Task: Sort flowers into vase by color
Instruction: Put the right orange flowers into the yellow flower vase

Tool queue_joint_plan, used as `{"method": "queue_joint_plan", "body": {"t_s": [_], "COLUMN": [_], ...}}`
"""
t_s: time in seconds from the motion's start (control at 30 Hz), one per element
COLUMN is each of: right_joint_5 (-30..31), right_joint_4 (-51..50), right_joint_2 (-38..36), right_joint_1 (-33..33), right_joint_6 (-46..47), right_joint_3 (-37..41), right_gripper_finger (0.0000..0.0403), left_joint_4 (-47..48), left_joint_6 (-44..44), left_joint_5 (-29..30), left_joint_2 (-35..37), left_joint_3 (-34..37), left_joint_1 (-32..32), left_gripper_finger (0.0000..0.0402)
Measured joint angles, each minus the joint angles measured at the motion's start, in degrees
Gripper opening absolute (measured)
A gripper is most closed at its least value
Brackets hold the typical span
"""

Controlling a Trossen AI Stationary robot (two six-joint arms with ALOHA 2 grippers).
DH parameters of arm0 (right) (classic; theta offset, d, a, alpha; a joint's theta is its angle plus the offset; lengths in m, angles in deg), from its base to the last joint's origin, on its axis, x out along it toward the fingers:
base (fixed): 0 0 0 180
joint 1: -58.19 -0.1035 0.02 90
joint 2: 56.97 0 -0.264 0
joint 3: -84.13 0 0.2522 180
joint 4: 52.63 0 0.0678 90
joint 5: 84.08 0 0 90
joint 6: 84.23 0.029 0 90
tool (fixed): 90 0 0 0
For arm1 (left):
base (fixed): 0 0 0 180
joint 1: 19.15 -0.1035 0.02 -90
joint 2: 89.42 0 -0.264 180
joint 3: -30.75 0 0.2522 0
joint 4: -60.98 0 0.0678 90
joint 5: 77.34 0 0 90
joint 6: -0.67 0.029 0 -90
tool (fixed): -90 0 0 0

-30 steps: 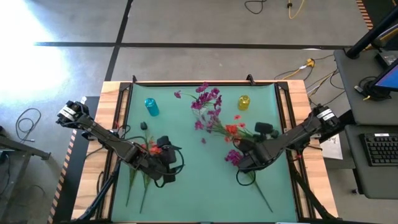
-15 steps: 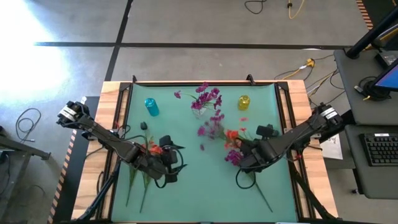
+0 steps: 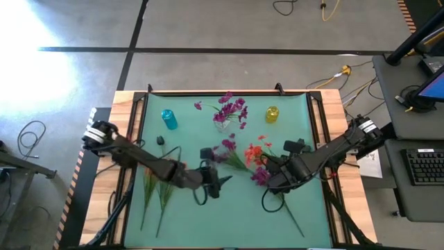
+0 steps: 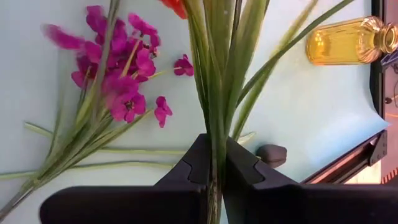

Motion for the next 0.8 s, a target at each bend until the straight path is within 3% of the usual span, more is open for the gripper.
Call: {"method": "queue_joint_plan", "body": {"t_s": [0.23,0.4,0.6,0.8], "right_joint_5": [0.36,4.64,15.50,28.38], "right_joint_4": [-1.47,-0.05,20.14,45.86], "right_joint_2": [-0.09,-2.39,-12.07,-21.85], "right_joint_1": [-0.10,-0.30,-1.70,-1.45], "right_joint_6": [2.78,6.47,1.08,-14.34], "right_joint_3": [0.00,0.04,4.00,12.12], "right_gripper_finger": [0.0013,0.0013,0.0013,0.0013], "left_joint_4": [0.98,6.44,15.53,22.25], "left_joint_6": [-0.45,-2.81,-7.19,-12.86], "left_joint_5": [0.01,0.42,1.05,1.25], "left_joint_2": [-2.02,3.09,12.80,21.06], "left_joint_3": [-0.52,-0.52,-0.52,-0.52], "left_joint_1": [-1.53,1.28,6.60,11.23], "left_gripper_finger": [0.0311,0.0299,0.0288,0.0286]}}
